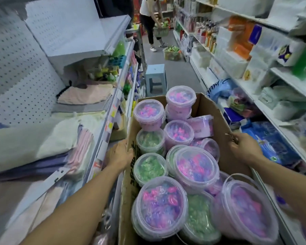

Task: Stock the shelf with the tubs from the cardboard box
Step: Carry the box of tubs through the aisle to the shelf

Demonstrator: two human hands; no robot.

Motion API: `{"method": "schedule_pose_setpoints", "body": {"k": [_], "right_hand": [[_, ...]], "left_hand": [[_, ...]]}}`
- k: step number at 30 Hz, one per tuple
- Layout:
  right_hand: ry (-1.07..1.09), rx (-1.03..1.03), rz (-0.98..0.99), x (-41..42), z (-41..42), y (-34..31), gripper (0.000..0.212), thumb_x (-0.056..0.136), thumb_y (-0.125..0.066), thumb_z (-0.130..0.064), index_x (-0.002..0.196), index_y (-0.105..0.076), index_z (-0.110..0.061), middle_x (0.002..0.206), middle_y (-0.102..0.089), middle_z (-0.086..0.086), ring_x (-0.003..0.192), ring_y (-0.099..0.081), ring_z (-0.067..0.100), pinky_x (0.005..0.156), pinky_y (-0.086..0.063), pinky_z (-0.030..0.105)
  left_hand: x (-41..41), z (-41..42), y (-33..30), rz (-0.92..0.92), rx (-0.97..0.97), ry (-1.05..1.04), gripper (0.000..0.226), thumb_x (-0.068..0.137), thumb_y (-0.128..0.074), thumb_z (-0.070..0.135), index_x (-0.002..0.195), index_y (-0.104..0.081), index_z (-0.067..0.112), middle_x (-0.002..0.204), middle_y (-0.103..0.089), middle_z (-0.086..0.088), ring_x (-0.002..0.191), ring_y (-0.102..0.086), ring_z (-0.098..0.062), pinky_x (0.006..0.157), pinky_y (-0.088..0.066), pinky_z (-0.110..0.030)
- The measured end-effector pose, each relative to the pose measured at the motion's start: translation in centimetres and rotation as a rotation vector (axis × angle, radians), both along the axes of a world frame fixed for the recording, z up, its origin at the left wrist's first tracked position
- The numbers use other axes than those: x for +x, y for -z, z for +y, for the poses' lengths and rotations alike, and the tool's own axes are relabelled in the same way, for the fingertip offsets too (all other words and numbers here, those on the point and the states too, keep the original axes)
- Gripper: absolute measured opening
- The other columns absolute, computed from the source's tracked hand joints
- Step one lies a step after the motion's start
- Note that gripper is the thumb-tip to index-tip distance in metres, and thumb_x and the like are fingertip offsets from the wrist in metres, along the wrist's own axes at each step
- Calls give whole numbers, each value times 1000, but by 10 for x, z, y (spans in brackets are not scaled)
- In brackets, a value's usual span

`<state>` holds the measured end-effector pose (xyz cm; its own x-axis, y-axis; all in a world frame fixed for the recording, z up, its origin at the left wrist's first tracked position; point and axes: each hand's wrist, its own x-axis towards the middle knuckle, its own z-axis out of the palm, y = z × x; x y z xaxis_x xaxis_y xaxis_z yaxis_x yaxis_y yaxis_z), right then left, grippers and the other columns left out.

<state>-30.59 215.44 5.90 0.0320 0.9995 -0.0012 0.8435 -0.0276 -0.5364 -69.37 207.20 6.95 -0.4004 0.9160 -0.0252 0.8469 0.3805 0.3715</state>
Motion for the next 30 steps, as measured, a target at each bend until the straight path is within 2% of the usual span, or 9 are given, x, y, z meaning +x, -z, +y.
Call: {"method": "schedule_pose_setpoints", "body": {"k": [3, 7, 10, 13, 15, 20, 23, 25, 30], "right_hand": [[18, -21, 3, -7, 70, 10, 20, 83, -56, -15, 64, -48, -18, 65, -59, 4, 70, -60, 32, 59, -43, 34], [21, 1, -54, -14, 169, 19, 7, 81, -56, -18, 78, -59, -13, 74, -66, 7, 75, -63, 34, 63, -51, 40], [16, -14, -59, -19, 247, 21, 10, 81, -54, -16, 72, -54, -12, 72, -64, 10, 74, -61, 36, 63, -49, 40], [-4, -24, -86, -26, 322, 19, 8, 78, -52, -20, 76, -56, -14, 75, -64, 11, 76, -60, 38, 63, -48, 40], [1, -36, -84, -32, 368, 13, 9, 76, -50, -24, 77, -55, -17, 74, -63, 10, 73, -59, 36, 64, -50, 41], [-10, -20, -95, -52, 487, 12, 12, 80, -51, -19, 69, -50, -13, 68, -61, 7, 67, -57, 34, 63, -51, 41], [-12, -14, -101, -69, 564, 19, 12, 83, -52, -18, 72, -54, -12, 69, -62, 9, 67, -59, 32, 64, -50, 38], [-8, -22, -96, -83, 616, 25, 14, 83, -52, -17, 70, -51, -12, 69, -62, 10, 68, -60, 33, 65, -52, 40], [-8, -21, -112, -124, 750, 35, 9, 82, -52, -19, 76, -52, -13, 75, -63, 11, 72, -62, 36, 63, -51, 41]], "left_hand": [[-11, 69, 14, -18, -9, 10, 34, 84, -53, 29, 116, -59, 20, 107, -68, -10, 100, -60, -34, 83, -51, -37], [-18, 172, 24, -2, -50, -7, 35, 82, -54, 36, 115, -60, 23, 101, -70, -6, 94, -63, -33, 78, -53, -38], [-19, 246, 23, -46, -73, -29, 36, 85, -54, 36, 118, -58, 23, 95, -69, -6, 91, -63, -31, 80, -52, -38], [-22, 313, 20, -81, -43, -50, 47, 89, -55, 31, 133, -50, 18, 111, -66, -12, 105, -60, -34, 90, -49, -42], [-26, 356, 17, -43, -45, -36, 48, 90, -55, 28, 136, -48, 16, 115, -65, -13, 108, -59, -34, 90, -49, -40], [-46, 477, 14, -27, -48, -35, 47, 91, -54, 29, 136, -48, 18, 108, -68, -12, 103, -61, -33, 85, -50, -39], [-62, 552, 16, -21, -45, -31, 47, 91, -55, 29, 136, -48, 17, 109, -67, -12, 103, -60, -33, 86, -50, -39], [-77, 604, 21, -20, -48, -34, 47, 90, -56, 29, 136, -48, 17, 109, -67, -13, 106, -59, -34, 88, -49, -38], [-120, 737, 27, -28, -50, -37, 39, 89, -56, 27, 126, -55, 16, 100, -69, -11, 101, -60, -32, 83, -49, -37]]}}
